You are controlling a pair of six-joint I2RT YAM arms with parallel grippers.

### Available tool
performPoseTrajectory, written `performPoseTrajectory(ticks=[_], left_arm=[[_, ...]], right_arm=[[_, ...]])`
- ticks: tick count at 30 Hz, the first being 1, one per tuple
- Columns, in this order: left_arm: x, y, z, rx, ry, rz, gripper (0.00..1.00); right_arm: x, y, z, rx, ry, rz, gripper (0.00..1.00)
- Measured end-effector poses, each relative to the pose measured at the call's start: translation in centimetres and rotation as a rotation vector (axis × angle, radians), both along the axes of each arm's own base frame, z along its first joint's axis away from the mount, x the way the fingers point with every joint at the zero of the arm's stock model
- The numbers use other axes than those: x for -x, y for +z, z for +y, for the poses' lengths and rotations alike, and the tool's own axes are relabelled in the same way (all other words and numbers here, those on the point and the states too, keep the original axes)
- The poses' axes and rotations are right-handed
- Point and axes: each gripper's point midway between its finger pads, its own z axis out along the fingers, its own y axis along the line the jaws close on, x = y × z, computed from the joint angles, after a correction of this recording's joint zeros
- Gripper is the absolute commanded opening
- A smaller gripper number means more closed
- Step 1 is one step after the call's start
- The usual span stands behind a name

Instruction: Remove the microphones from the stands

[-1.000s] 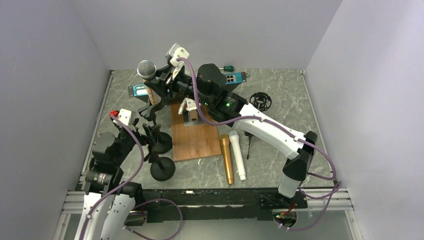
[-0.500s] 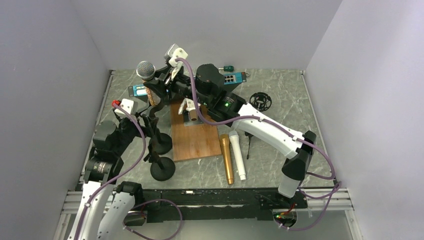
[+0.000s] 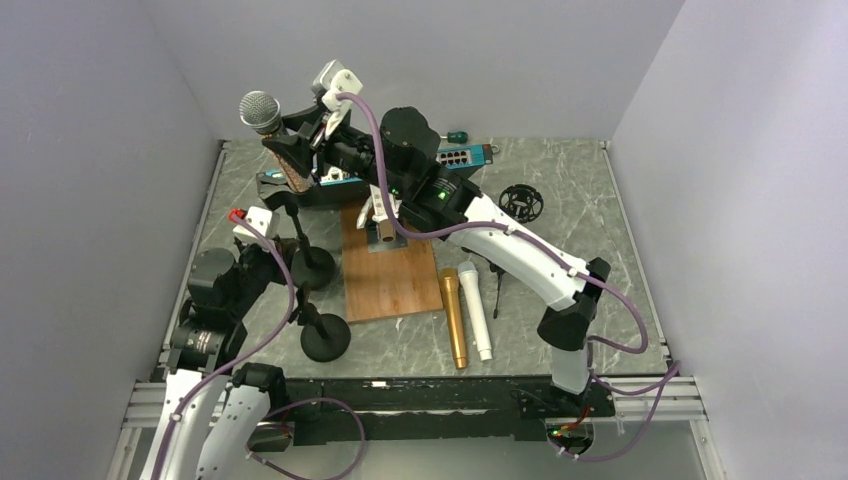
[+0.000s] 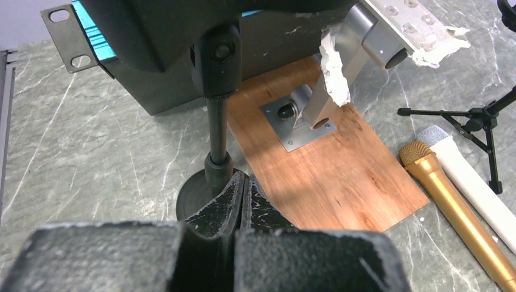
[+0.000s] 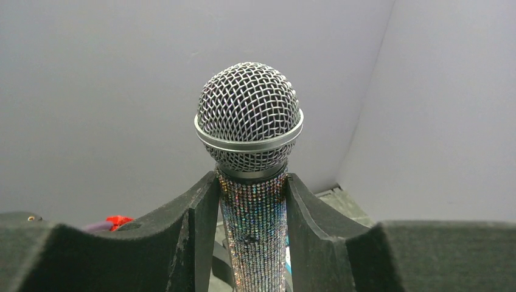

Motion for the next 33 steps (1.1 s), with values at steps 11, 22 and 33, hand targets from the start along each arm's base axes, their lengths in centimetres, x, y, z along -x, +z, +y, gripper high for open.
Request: performPoseTrajectory(ticks=[11,22,33], left_arm=[[1.6,4.9,0.9,0.067,0.063,-0.071,0.99],[2.0,7.9,0.7,0.086,0.045,-0.162,0.99],[1.7,11.7,-0.8,0.004,-0.072,-0.217,0.99]], right_arm=[[0.2,-3.2,1.2,0.05,0.026,0.042,0.0],[0.2,-3.2,-0.5,0.042,0.197,0.049,0.0],[1.1,-3.2,-1.4,0.059,0.334,0.059,0.0]])
